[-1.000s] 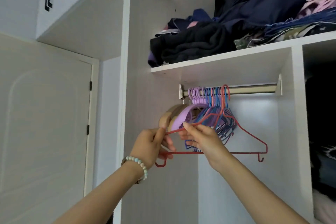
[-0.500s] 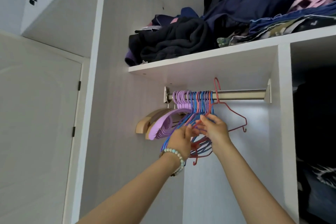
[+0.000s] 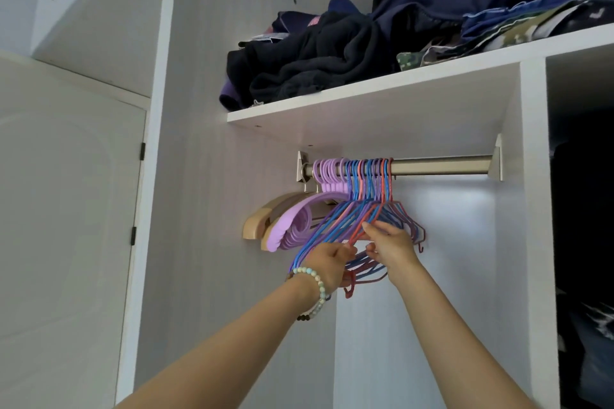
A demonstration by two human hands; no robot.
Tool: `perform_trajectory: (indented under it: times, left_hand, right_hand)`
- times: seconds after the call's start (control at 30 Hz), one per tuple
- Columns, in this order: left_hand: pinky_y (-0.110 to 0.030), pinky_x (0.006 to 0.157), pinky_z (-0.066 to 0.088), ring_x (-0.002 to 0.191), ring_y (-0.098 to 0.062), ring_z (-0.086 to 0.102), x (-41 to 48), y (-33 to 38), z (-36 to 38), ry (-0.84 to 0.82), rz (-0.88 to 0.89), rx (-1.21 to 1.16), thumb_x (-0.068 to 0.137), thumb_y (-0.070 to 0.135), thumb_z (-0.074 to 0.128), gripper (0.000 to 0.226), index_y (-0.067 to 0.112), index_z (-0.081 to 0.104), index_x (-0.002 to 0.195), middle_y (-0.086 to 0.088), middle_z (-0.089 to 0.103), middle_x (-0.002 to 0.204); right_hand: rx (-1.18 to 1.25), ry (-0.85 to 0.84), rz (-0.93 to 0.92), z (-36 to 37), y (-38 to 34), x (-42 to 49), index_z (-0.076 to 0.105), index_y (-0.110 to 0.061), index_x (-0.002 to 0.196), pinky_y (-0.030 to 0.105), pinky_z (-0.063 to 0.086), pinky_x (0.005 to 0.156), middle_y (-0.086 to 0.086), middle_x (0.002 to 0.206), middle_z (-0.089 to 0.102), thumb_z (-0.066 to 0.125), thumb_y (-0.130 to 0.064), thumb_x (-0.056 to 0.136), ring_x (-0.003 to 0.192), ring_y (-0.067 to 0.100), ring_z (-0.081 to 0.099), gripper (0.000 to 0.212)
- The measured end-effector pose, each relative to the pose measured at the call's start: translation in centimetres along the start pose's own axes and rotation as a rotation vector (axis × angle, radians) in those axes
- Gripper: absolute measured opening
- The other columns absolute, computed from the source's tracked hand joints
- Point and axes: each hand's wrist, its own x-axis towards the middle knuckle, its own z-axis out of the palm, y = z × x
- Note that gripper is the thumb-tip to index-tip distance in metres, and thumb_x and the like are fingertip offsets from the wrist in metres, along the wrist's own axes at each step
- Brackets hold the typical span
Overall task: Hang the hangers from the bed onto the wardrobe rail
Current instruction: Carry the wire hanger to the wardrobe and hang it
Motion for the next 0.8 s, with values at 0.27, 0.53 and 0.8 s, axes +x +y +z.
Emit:
perform_trajectory:
  times: [0.27,0.53,0.8]
  left_hand:
    - [-0.020,0.063,0.054,0.079,-0.017,0.064,-2.9,0.0,-6.0,0.137,0.114,-0.007,0.097,0.018,0.040,0.024,0.010,0.061,0.107,-0.005,0.062,0.102]
    - [-0.027,0.073,0.052,0.081,-0.016,0.065,-9.1,1.0,-17.6,0.389,0.235,-0.059,0.096,0.021,0.046,0.019,0.014,0.062,0.104,-0.002,0.066,0.099]
    - [-0.033,0.094,0.047,0.108,-0.014,0.059,-20.1,-1.1,-35.4,0.661,0.245,0.272,0.094,0.036,0.047,0.035,0.020,0.053,0.125,0.001,0.060,0.119]
  right_hand:
    - [0.000,0.077,-0.192,2.0,-3.2,-3.1,0.050,-0.013,0.125,0.017,0.042,0.054,0.003,0.113,0.061,0.054,-0.029,0.094,0.081,0.008,0.060,0.035]
    - [0.101,-0.056,-0.289,10.2,-9.0,-10.0,0.038,-0.018,0.141,0.025,0.032,0.093,0.000,0.145,0.040,0.053,-0.035,0.093,0.128,0.017,0.042,0.053]
    - [0.120,-0.424,-0.316,25.4,-11.3,-20.5,0.030,-0.024,0.146,0.020,0.025,0.097,-0.008,0.151,0.032,0.052,-0.040,0.093,0.137,0.007,0.030,0.059]
